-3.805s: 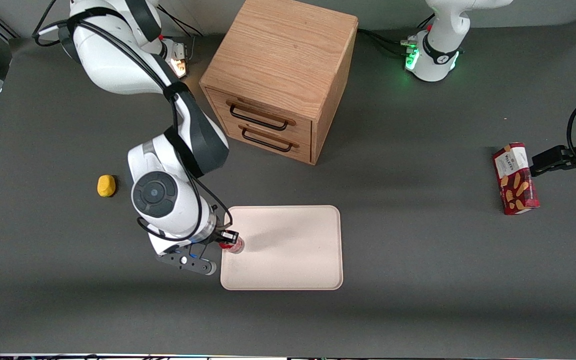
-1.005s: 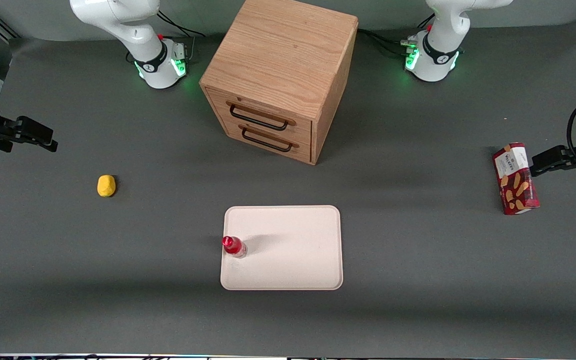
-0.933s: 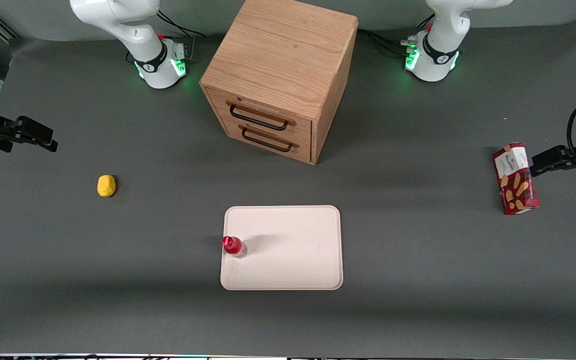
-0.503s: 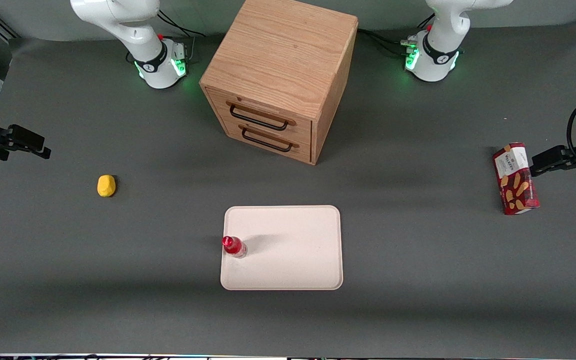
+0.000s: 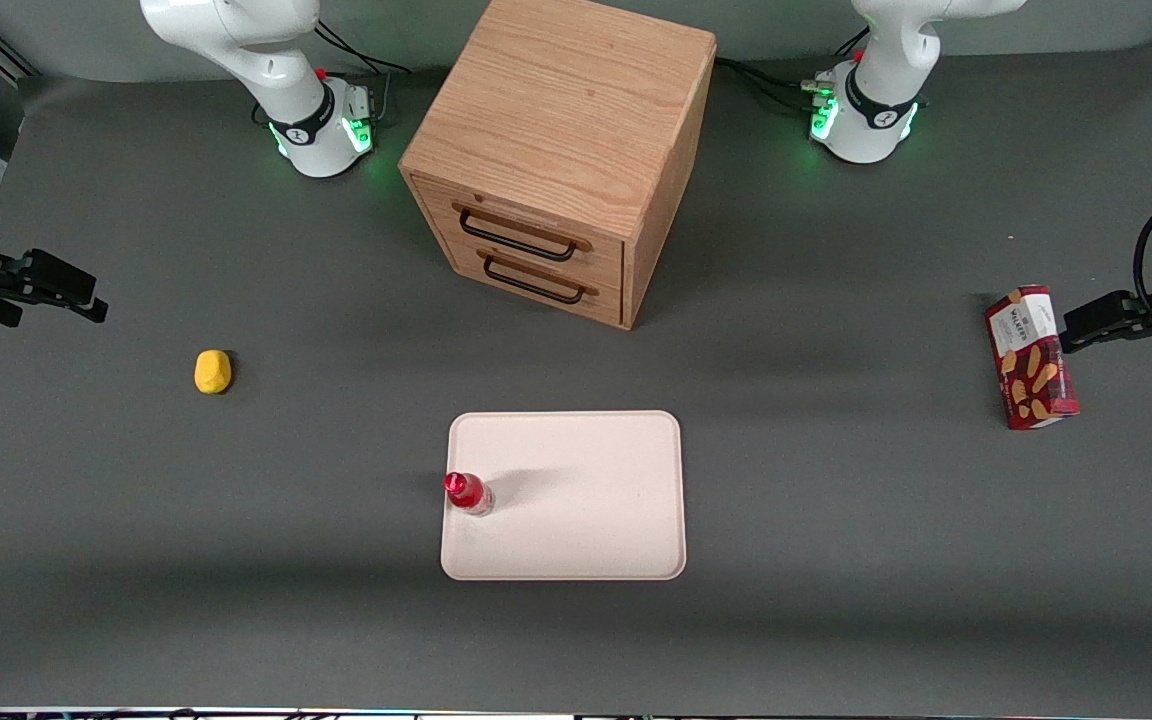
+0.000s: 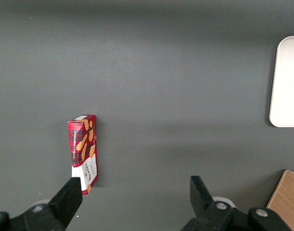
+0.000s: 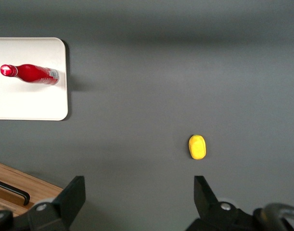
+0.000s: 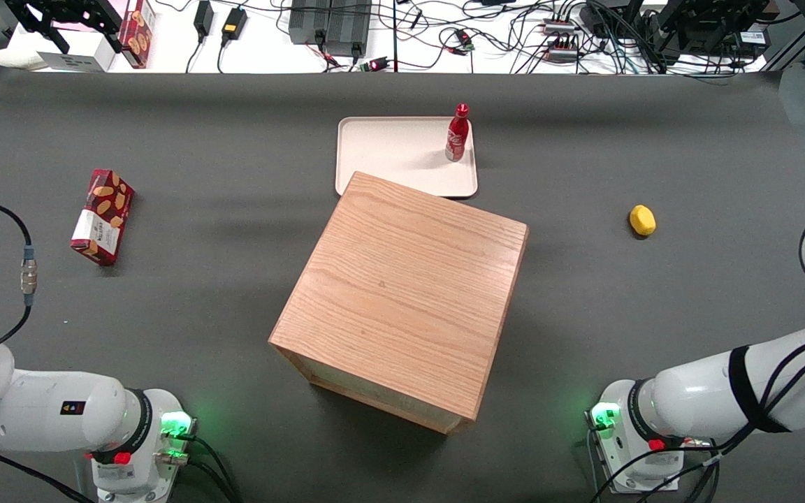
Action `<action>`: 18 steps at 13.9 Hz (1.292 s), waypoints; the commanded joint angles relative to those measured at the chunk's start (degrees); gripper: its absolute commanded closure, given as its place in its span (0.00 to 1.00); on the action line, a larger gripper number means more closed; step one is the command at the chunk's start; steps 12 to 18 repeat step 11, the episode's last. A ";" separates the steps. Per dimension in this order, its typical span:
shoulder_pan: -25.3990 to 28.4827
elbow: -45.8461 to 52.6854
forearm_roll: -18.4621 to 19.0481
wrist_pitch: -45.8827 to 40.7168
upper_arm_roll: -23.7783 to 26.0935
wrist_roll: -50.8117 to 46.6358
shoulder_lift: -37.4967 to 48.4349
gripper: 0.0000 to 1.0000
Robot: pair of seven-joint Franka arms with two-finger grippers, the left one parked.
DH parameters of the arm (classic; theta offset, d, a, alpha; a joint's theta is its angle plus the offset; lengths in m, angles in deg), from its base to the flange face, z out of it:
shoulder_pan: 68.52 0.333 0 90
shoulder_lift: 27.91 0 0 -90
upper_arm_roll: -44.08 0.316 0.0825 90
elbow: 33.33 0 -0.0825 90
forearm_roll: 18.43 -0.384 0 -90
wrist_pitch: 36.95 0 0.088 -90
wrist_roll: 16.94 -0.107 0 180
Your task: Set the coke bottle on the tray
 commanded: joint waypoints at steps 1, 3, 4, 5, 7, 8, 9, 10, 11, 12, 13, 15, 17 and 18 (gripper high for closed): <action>0.59 -1.15 -0.48 1.24 -0.19 -1.30 0.86 0.00; 1.12 -0.89 -0.57 1.24 -0.45 -1.48 0.86 0.00; 1.21 -0.80 -0.57 1.33 -0.45 -1.48 0.95 0.00; 1.47 -0.89 -0.57 1.33 -0.45 -1.48 1.04 0.00; 1.56 -1.06 -0.57 1.24 -0.54 -1.56 1.04 0.00; 1.56 -1.06 -0.57 1.15 -0.63 -1.56 1.12 0.00; 1.56 -1.15 -0.57 1.06 -0.63 -1.56 1.21 0.00; 1.56 -1.24 -0.57 0.98 -0.63 -1.56 1.30 0.00; 1.47 -1.24 -0.57 0.89 -0.63 -1.39 1.30 0.00; 1.47 -1.24 -0.57 0.89 -0.63 -1.39 1.30 0.00; 1.47 -1.24 -0.57 0.89 -0.63 -1.39 1.30 0.00; 1.47 -1.24 -0.57 0.89 -0.63 -1.39 1.30 0.00; 1.47 -1.24 -0.57 0.89 -0.63 -1.39 1.30 0.00; 1.47 -1.24 -0.57 0.89 -0.63 -1.39 1.30 0.00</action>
